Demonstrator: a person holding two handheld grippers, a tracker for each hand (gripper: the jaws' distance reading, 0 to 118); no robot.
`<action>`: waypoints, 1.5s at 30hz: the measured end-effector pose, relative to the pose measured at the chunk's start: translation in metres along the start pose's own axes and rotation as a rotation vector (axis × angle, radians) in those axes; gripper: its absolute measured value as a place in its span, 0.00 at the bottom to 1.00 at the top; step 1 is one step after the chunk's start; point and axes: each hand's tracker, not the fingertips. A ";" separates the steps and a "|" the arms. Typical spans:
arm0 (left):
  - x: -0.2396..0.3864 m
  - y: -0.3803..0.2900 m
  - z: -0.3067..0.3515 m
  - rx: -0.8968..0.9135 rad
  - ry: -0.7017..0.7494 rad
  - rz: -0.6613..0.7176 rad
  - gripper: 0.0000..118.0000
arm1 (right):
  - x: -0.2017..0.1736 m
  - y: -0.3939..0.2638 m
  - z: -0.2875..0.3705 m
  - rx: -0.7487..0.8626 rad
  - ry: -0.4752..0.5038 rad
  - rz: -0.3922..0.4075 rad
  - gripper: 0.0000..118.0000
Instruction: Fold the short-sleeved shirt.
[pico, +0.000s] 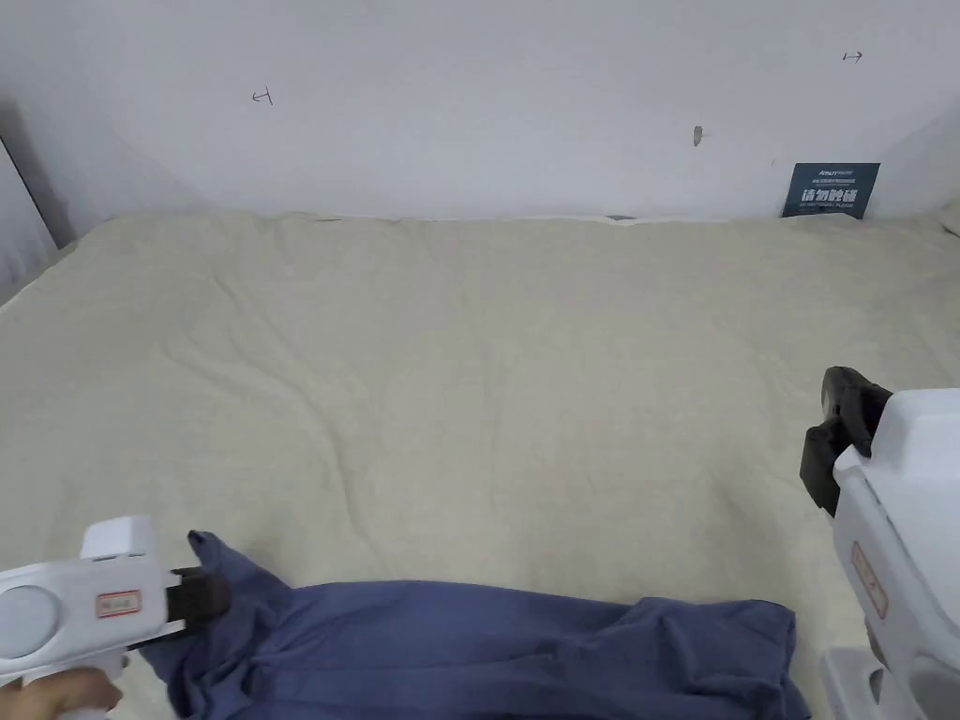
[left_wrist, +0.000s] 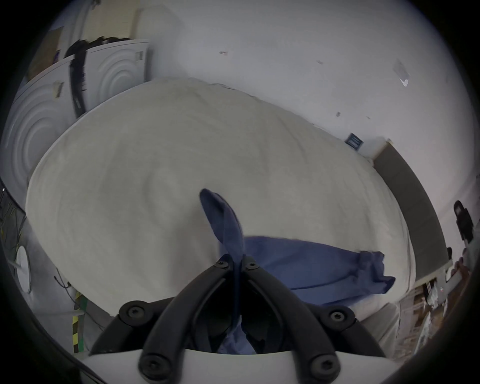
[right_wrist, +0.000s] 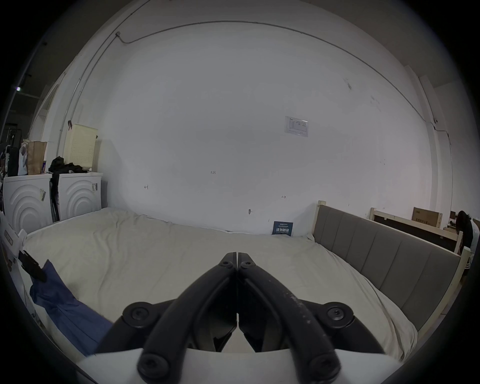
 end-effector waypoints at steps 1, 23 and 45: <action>0.014 0.000 -0.002 -0.019 -0.018 -0.019 0.04 | 0.001 0.000 0.002 0.001 0.003 -0.001 0.01; 0.178 -0.051 -0.124 -0.268 -0.116 -0.171 1.00 | 0.025 0.000 0.022 0.005 -0.041 0.012 0.01; 0.112 -0.067 -0.063 0.121 0.039 -0.310 0.00 | 0.016 0.004 0.019 0.012 -0.014 -0.003 0.01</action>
